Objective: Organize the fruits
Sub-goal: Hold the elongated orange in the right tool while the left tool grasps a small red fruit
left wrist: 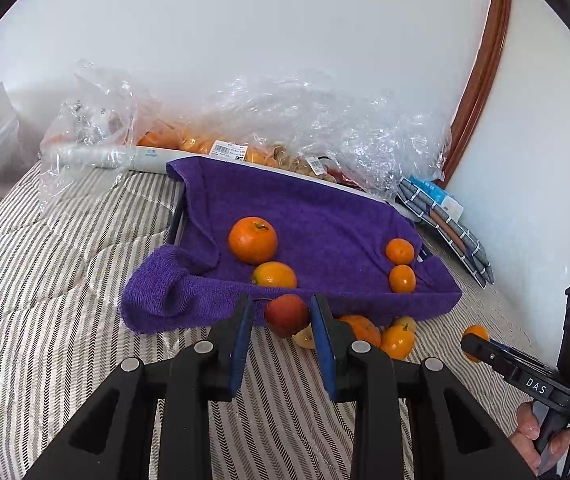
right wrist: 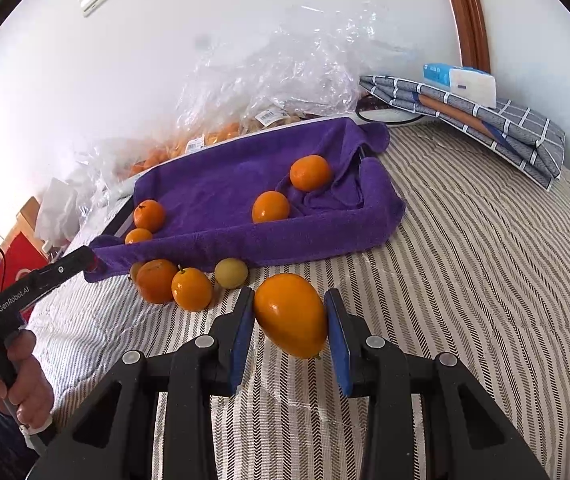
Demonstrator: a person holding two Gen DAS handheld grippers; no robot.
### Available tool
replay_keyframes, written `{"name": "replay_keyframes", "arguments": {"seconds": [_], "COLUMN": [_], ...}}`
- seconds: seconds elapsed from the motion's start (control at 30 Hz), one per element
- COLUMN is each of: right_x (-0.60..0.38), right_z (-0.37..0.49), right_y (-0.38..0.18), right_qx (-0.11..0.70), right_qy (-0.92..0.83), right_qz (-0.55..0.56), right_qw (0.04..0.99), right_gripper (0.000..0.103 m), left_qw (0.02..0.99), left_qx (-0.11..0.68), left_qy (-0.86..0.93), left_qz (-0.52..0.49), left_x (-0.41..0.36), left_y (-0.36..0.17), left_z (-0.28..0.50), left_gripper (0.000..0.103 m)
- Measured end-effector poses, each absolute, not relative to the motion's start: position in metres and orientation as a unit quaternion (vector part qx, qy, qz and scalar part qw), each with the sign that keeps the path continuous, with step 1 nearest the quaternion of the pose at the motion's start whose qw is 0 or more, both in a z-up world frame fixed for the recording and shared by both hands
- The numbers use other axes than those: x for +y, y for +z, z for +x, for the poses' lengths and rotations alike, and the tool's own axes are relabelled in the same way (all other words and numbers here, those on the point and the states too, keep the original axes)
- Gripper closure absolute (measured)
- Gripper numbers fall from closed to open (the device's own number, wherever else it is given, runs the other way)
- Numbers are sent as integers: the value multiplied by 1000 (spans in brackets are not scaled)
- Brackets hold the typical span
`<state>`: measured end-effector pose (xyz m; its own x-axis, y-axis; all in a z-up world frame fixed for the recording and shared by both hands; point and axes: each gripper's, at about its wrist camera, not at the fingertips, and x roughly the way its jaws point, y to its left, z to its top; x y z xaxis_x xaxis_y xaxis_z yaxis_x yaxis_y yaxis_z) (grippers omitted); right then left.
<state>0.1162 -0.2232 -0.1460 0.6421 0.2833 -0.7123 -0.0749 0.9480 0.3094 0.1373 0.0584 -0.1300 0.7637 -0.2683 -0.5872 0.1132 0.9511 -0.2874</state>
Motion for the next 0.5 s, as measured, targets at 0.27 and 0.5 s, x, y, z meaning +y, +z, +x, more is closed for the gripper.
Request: {"name": "replay_keyframes", "arguments": {"seconds": [0.27,0.5], "right_x": [-232,-225], "right_z": [119,134], "right_y": [-145,-117], "right_qx": [414,395], "right_qy": [77,85], "right_qz": [142,98], "right_qw": [896,910], "right_gripper": [68,68], "left_qw": [940,948], "left_qx": [301,271], "left_qy": [-79,-54], "left_qz": [-140,-157], "left_x": [78,92], "left_y": [-118,-96], "left_z": [131,134], "left_gripper": [75,75]}}
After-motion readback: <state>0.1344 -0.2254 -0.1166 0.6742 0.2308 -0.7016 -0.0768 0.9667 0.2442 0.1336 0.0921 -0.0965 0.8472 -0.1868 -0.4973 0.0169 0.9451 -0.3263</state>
